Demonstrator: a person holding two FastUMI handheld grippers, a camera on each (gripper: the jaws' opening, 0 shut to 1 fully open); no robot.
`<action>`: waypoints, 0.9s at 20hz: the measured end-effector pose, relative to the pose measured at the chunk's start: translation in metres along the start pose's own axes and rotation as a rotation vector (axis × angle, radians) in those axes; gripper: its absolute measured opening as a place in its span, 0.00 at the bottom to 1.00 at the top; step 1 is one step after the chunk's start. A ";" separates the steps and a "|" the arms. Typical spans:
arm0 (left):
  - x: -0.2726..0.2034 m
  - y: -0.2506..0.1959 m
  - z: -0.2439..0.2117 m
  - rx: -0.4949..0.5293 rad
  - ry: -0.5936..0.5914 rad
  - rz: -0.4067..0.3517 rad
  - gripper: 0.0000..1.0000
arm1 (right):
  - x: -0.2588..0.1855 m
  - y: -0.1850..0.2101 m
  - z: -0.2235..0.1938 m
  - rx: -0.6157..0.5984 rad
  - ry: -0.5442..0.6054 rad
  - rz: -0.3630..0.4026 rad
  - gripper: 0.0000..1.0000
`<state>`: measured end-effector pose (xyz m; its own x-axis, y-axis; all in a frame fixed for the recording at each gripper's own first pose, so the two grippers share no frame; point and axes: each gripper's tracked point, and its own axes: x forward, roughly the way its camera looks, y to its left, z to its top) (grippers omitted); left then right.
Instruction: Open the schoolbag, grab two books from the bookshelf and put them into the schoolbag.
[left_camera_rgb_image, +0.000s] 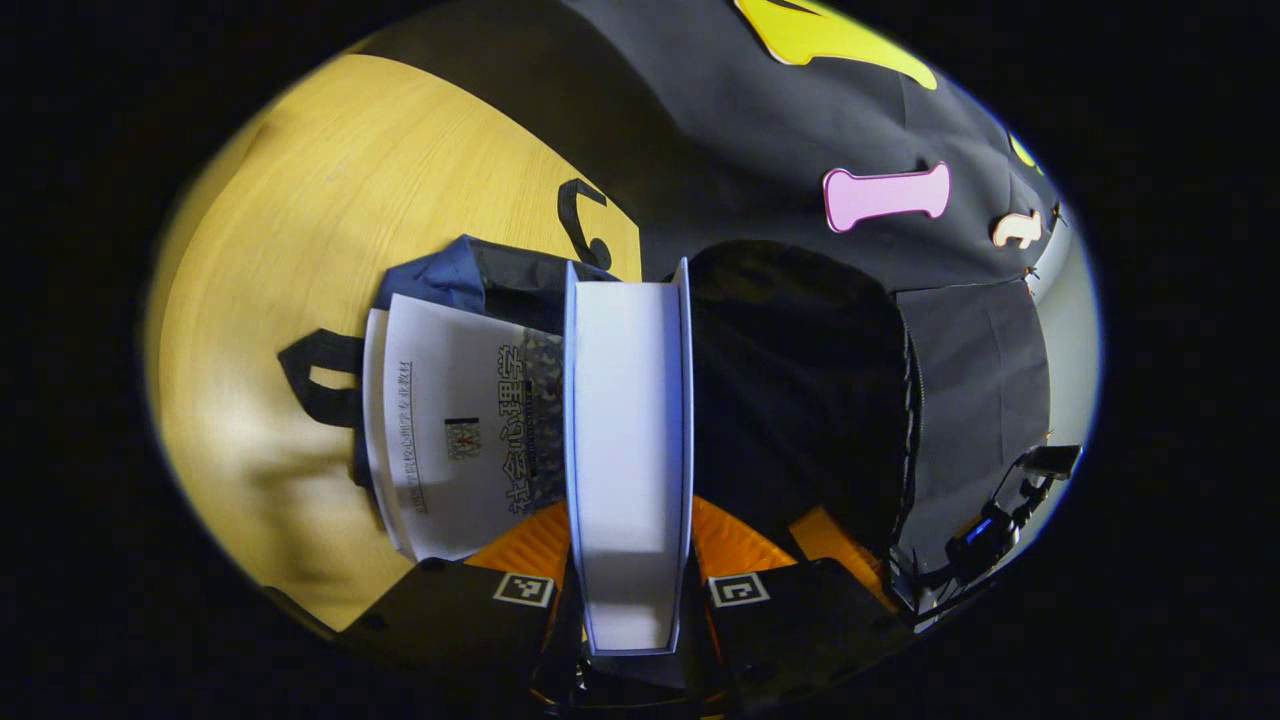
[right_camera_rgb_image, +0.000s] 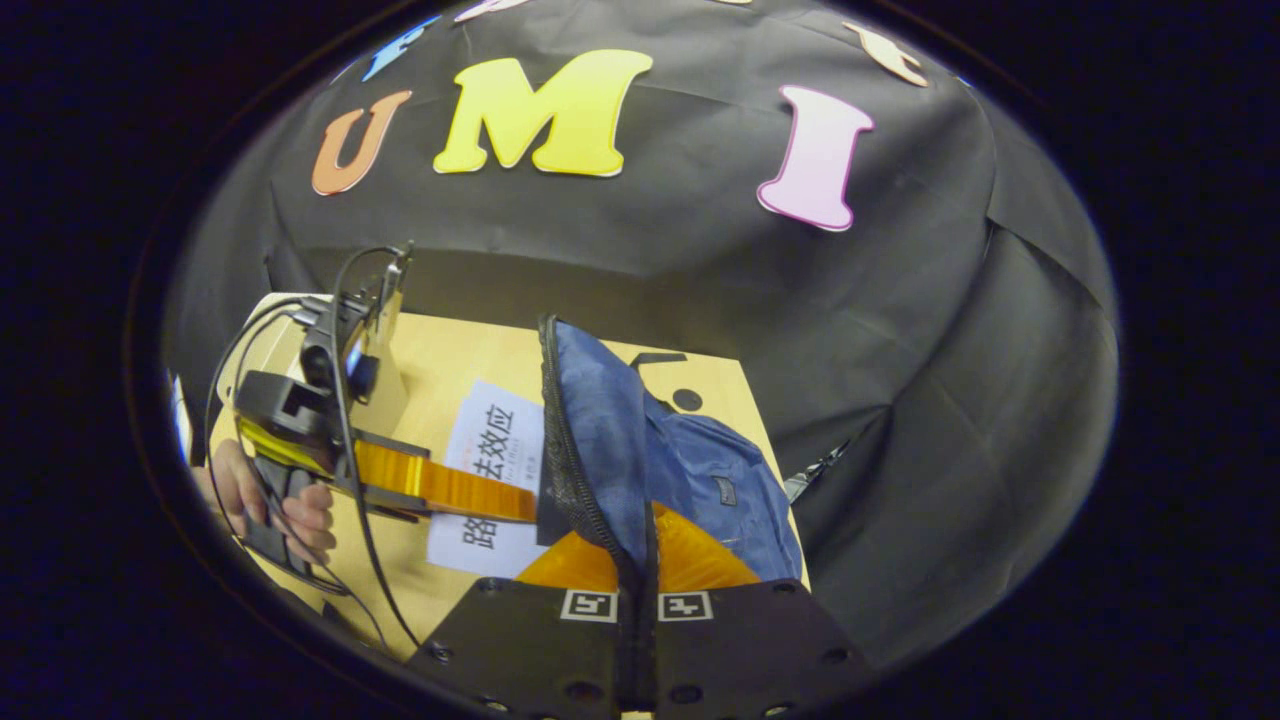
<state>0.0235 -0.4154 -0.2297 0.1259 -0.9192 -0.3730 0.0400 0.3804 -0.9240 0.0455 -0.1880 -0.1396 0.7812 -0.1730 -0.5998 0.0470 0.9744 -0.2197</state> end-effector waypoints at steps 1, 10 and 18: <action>0.004 0.002 0.000 -0.002 -0.002 -0.011 0.42 | 0.000 0.002 0.001 -0.004 0.000 0.003 0.00; 0.043 0.017 0.003 -0.066 0.010 -0.073 0.42 | 0.004 0.005 -0.001 -0.024 0.015 0.002 0.00; 0.039 0.050 -0.006 0.044 0.084 0.197 0.68 | 0.008 0.005 0.000 -0.025 0.019 0.005 0.00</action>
<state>0.0246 -0.4330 -0.2914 0.0529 -0.8312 -0.5535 0.0666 0.5560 -0.8285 0.0519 -0.1841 -0.1456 0.7693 -0.1714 -0.6154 0.0277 0.9714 -0.2359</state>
